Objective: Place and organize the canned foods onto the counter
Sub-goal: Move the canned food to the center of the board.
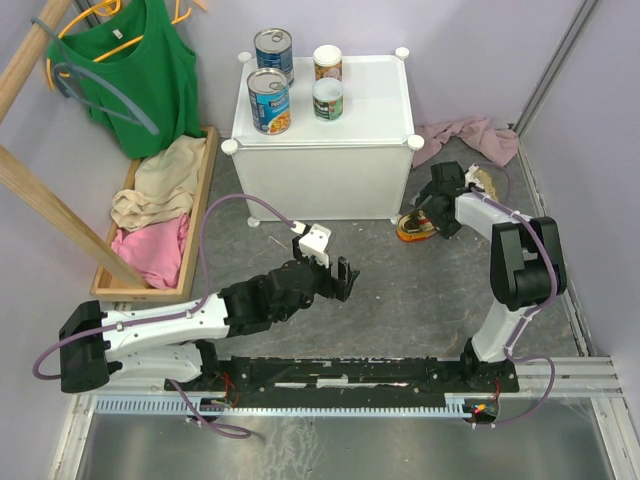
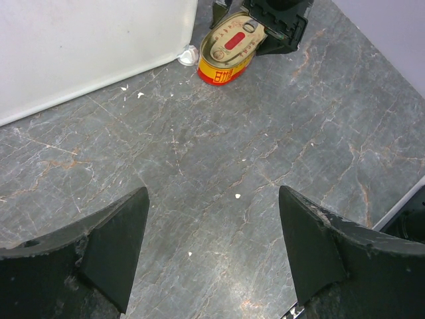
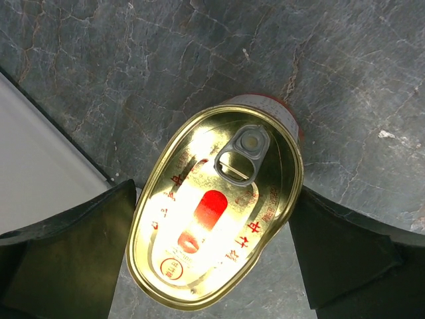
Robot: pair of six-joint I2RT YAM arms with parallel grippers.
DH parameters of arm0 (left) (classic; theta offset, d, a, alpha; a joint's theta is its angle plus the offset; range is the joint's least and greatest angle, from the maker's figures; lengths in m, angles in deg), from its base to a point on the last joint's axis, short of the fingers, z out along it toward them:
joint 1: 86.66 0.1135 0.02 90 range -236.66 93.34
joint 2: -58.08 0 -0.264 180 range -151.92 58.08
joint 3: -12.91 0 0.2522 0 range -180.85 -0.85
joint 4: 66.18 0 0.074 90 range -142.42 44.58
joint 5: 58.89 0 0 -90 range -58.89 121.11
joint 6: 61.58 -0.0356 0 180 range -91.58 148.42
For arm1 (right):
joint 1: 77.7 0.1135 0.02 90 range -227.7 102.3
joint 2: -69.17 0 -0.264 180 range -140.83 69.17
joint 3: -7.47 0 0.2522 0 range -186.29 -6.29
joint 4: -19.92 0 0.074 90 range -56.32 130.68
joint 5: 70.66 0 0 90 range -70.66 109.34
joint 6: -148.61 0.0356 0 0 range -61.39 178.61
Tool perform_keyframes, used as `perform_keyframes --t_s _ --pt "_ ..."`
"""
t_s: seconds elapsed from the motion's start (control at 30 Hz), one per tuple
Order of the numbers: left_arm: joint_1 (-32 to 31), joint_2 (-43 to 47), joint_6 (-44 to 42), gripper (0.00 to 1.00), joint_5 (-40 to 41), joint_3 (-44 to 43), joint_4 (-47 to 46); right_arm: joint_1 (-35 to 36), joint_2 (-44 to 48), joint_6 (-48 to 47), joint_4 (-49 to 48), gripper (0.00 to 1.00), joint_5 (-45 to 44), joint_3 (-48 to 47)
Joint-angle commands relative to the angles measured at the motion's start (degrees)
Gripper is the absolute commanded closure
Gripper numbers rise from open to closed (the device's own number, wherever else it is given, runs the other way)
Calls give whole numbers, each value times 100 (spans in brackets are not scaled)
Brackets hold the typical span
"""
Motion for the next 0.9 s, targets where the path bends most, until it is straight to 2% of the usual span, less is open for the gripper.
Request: perform_keyframes --t_s 0.0,0.23,0.8,0.87 --pt "-20 0 36 15 -6 -1 -300 -27 -133 49 -165 1 33 -217" --pt "-20 -22 42 15 -6 38 -337 -26 -153 32 -290 2 55 -27" --pt "-22 222 130 15 23 170 -280 -23 412 -67 -852 21 246 992" --pt "-20 274 136 15 35 172 -244 -23 497 -125 -926 27 296 1103"
